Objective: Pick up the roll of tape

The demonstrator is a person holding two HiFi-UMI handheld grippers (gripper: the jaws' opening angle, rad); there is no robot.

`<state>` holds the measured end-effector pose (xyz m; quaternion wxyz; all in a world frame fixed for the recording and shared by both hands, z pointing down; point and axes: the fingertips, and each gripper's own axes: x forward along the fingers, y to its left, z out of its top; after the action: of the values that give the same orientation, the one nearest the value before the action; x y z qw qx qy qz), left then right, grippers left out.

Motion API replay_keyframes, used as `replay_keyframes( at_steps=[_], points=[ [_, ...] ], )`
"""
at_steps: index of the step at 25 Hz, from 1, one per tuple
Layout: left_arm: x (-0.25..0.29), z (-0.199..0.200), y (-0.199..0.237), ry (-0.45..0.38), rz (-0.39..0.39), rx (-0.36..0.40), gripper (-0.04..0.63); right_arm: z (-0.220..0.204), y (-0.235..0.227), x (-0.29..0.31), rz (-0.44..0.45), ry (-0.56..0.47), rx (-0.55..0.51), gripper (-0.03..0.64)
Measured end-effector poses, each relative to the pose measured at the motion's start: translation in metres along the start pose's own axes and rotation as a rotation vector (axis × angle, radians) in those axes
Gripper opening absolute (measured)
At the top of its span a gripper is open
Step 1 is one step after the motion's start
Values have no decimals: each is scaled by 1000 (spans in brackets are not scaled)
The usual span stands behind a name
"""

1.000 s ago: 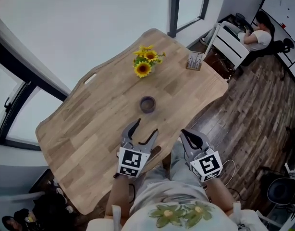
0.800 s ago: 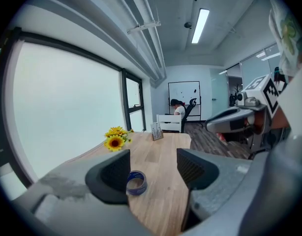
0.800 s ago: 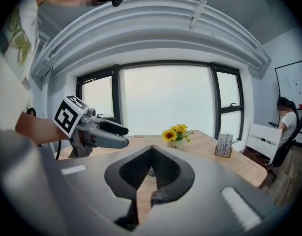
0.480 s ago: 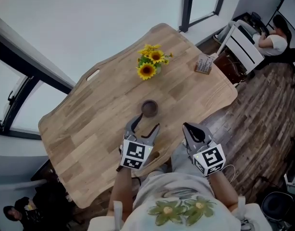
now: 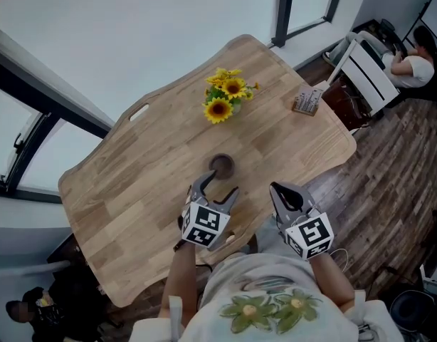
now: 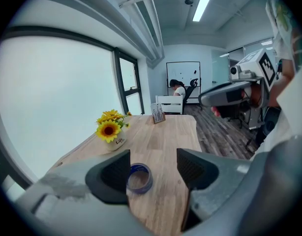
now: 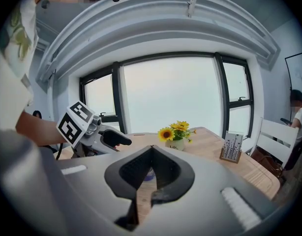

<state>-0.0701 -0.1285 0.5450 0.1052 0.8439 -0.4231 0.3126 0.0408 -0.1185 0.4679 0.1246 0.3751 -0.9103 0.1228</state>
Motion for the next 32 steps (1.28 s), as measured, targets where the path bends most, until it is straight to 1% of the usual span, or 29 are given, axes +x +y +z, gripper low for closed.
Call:
replay_keyframes(
  at_steps=[4,10,19,27,32],
  points=[
    [12,-9,0,49,-16,25,293,0,-7,5,12,5,-1,-2],
    [28,-22,1,110,-29,29,293,1,-12,14,28,10,2,-2],
    [55,-48,2,204,-67,11,293,-3,-21,29,51,28,12,-2],
    [78,-69,1,281,-98,3,293,-6,-33,43,54,46,30,-2],
    [90,-81,5,318,-88,7,293,-9,-41,51,56,56,40,-2]
  ],
)
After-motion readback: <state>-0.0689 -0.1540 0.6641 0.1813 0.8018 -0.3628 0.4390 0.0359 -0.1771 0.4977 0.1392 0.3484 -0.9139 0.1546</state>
